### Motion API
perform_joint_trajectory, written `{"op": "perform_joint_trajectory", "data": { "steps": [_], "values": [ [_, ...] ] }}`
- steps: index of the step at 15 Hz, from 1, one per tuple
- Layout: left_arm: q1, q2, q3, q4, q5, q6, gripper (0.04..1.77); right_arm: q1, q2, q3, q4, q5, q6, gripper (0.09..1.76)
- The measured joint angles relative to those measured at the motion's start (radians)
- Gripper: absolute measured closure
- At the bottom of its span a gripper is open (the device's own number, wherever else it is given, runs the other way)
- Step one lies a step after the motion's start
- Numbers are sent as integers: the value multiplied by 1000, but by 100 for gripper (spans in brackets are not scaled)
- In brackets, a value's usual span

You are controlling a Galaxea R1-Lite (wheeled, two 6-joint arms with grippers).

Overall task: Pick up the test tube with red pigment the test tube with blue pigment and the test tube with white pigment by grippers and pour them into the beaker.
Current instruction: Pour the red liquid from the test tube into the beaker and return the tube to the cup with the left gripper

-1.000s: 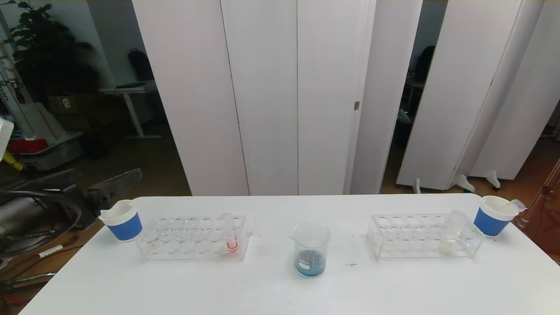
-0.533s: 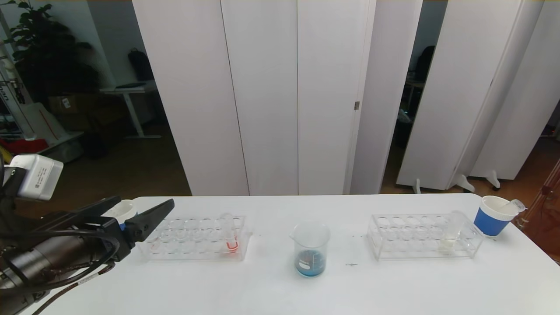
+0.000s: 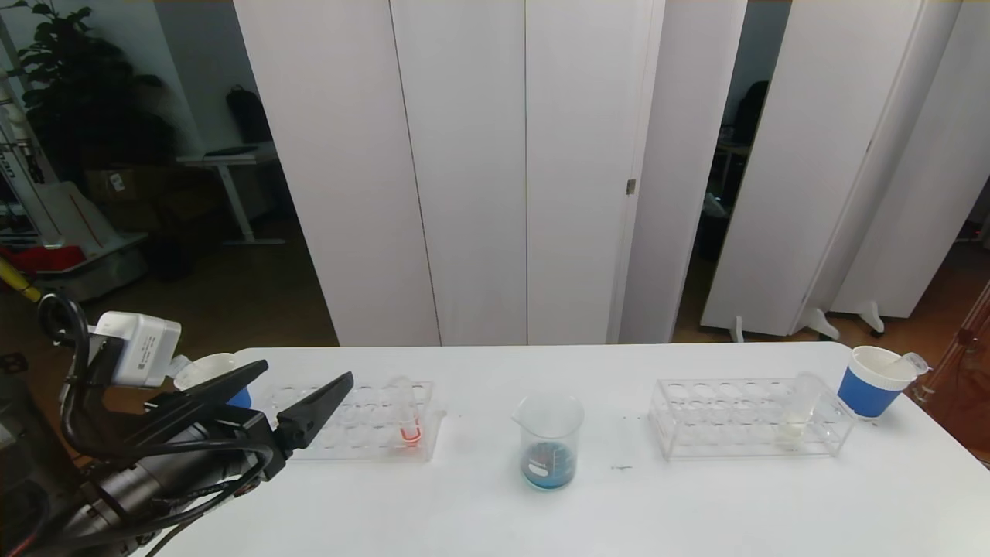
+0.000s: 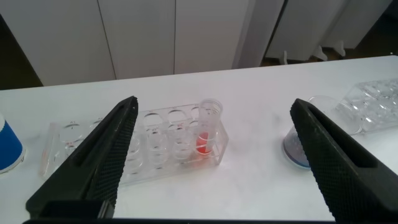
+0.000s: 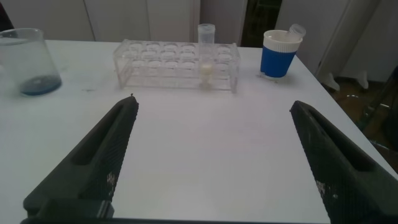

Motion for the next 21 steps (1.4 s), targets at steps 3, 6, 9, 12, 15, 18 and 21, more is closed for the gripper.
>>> {"op": "perform_joint_trajectory", "data": {
  "steps": [3,6,9,12,15,18,21],
  "values": [
    [-15,59,21,-28,5,0,6,0,0,0,0,0,0,10],
    [-29,108,20,-30,6,0,6,0,0,0,0,0,0,10],
    [-32,170,9,-64,15,-13,6,0,0,0,0,0,0,10],
    [-32,256,-4,-138,49,-26,6,0,0,0,0,0,0,10],
    [-42,337,-8,-201,70,-54,6,0,0,0,0,0,0,10],
    [-49,433,2,-351,101,-53,6,0,0,0,0,0,0,10],
    [-61,488,6,-366,120,-56,6,0,0,0,0,0,0,10]
  ]
}}
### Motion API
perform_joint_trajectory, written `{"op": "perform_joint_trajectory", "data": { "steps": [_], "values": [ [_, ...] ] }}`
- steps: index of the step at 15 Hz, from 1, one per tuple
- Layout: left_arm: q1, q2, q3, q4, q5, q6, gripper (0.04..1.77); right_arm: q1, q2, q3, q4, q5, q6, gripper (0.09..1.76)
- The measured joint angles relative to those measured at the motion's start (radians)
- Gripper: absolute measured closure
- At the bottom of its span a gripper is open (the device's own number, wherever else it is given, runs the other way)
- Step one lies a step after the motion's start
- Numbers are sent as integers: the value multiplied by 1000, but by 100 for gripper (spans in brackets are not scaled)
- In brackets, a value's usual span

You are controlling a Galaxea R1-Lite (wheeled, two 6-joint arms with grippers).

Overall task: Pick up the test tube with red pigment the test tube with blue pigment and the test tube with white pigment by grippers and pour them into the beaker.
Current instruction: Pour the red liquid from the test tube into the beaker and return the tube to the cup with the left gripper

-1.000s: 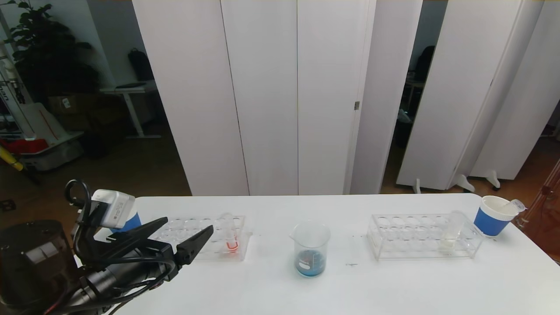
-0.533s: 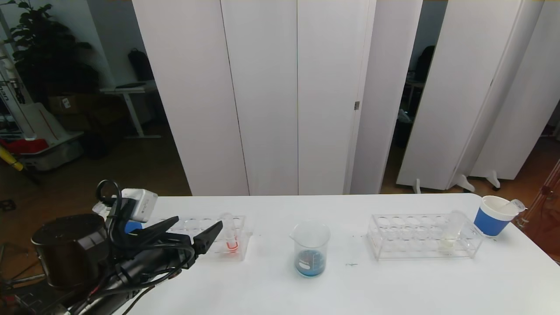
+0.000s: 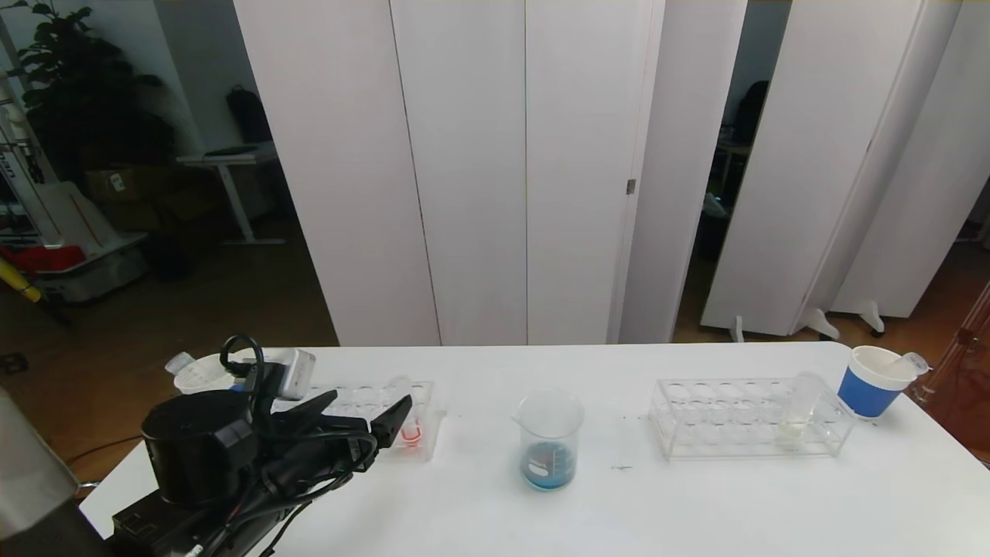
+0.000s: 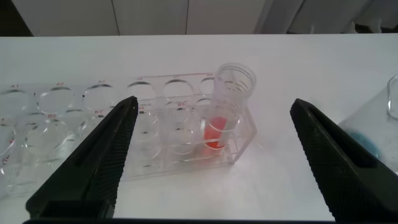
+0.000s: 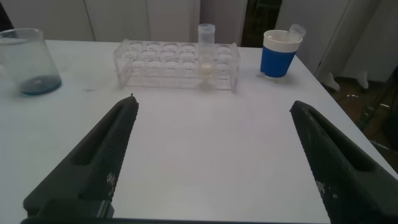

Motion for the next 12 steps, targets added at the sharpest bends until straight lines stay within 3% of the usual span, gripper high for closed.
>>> {"op": "perform_joint_trajectory", "data": {
  "steps": [3,6,12],
  "values": [
    [-19,24,1,-7,5,-4,6,0,0,0,0,1,0,10],
    [-49,56,-10,-33,70,-16,6,0,0,0,0,0,0,10],
    [-66,121,-44,-76,131,-18,6,0,0,0,0,0,0,10]
  ]
}}
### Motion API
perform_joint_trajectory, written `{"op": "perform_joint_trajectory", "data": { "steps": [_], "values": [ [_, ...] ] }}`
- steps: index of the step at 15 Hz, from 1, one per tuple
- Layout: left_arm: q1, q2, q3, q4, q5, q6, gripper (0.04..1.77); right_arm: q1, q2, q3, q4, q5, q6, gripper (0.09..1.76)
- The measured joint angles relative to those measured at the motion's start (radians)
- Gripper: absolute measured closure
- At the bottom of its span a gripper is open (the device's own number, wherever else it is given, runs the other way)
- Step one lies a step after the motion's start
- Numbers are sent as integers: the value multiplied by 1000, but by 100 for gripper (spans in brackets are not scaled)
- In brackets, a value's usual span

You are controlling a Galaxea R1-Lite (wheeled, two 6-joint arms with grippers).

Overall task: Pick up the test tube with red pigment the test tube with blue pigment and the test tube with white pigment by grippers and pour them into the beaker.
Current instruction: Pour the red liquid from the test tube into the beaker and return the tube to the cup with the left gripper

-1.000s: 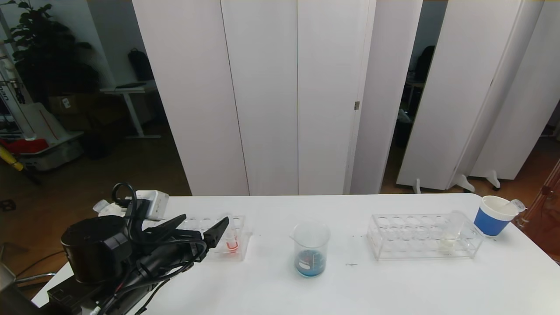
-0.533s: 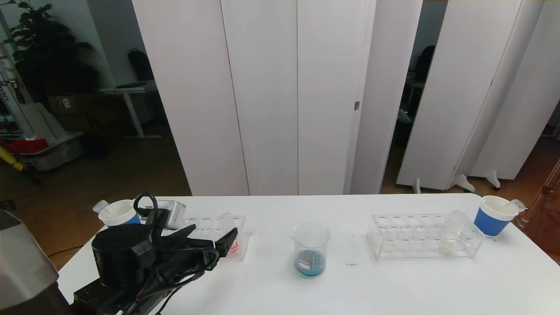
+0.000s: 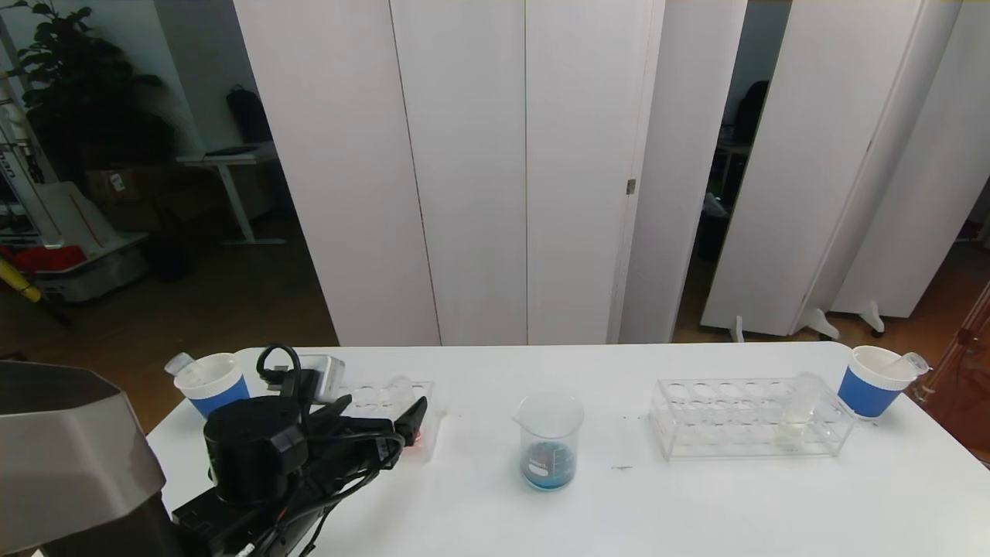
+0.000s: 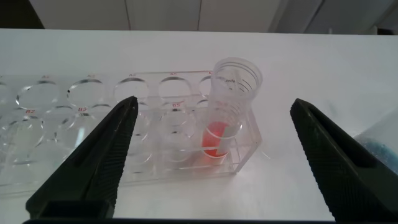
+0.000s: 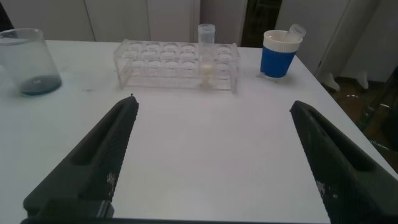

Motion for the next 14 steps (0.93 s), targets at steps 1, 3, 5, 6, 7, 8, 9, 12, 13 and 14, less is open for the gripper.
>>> {"op": "perform_joint_trajectory", "data": {
  "steps": [1,3,5,6,7,8,9,12,13,14],
  "values": [
    [0,12,-9,-21,3,0,6,0,0,0,0,0,0,10],
    [0,43,-27,-47,19,1,6,0,0,0,0,0,0,10],
    [4,67,-49,-49,32,3,6,0,0,0,0,0,0,10],
    [5,80,-59,-49,34,3,6,0,0,0,0,0,0,10],
    [6,93,-66,-50,36,2,6,0,0,0,0,0,0,10],
    [6,105,-72,-53,41,2,6,0,0,0,0,0,0,10],
    [7,116,-79,-56,57,2,6,0,0,0,0,0,0,10],
    [7,135,-95,-57,85,2,6,0,0,0,0,0,0,10],
    [7,138,-98,-57,86,2,6,0,0,0,0,0,0,10],
    [7,141,-101,-57,87,2,6,0,0,0,0,0,0,10]
  ]
}}
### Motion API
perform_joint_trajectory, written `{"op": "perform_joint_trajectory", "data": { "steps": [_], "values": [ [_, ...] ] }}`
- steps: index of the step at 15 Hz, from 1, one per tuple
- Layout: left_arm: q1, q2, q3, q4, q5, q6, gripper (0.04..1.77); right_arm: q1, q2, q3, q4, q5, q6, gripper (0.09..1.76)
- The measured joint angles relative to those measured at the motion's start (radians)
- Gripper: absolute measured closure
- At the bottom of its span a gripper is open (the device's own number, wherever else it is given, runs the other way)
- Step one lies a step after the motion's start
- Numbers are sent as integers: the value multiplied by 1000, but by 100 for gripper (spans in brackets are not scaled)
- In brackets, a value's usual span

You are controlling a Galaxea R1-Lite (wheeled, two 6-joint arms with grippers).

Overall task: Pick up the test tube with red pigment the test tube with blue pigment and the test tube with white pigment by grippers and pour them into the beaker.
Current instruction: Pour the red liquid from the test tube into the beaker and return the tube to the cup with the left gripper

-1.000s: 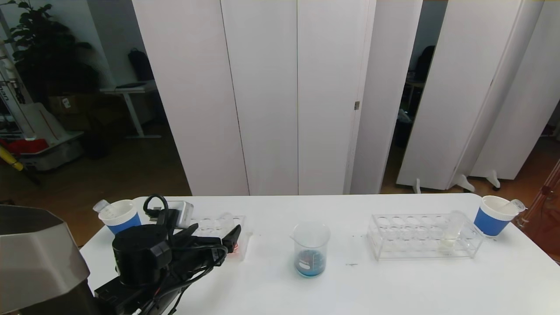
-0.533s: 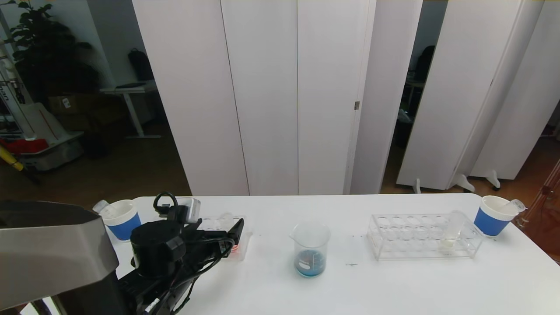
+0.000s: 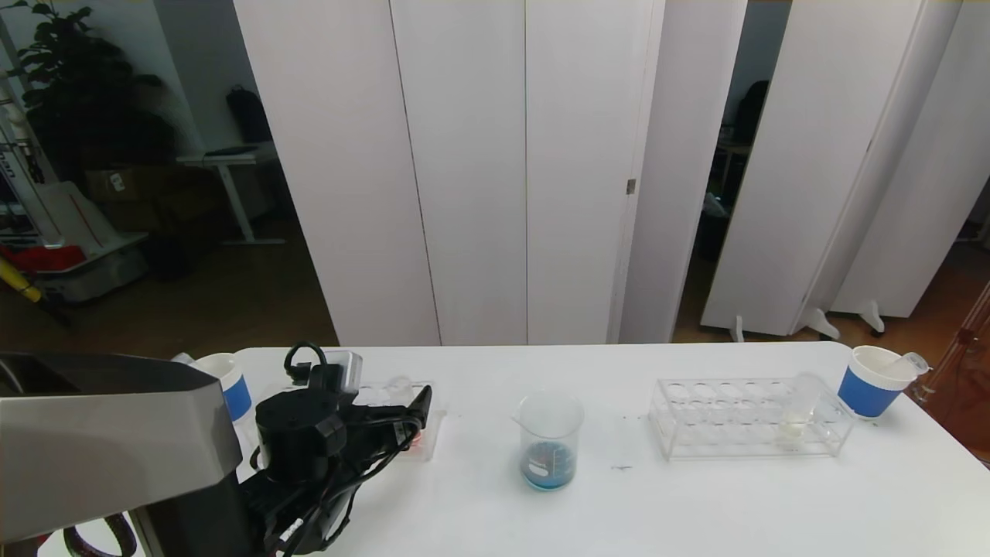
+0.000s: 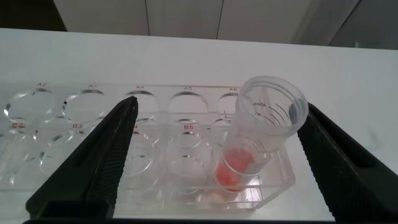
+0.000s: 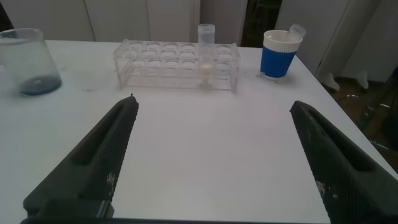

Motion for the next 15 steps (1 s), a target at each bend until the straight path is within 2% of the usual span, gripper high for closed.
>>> {"op": "perform_joint_trajectory", "data": {
  "steps": [8,9,10,11,12,13,14,15],
  "values": [
    [6,5,-19,2,-4,0,6,0,0,0,0,0,0,10],
    [8,6,-23,2,-6,1,11,0,0,0,0,0,0,10],
    [9,7,-26,6,-8,4,32,0,0,0,0,0,0,10],
    [8,11,-28,7,-14,9,66,0,0,0,0,0,0,10],
    [3,14,-29,6,-24,11,111,0,0,0,0,0,0,10],
    [2,19,-27,4,-24,12,137,0,0,0,0,0,0,10],
    [2,21,-25,1,-24,12,136,0,0,0,0,0,0,10],
    [1,22,-22,0,-20,12,110,0,0,0,0,0,0,10]
  ]
}}
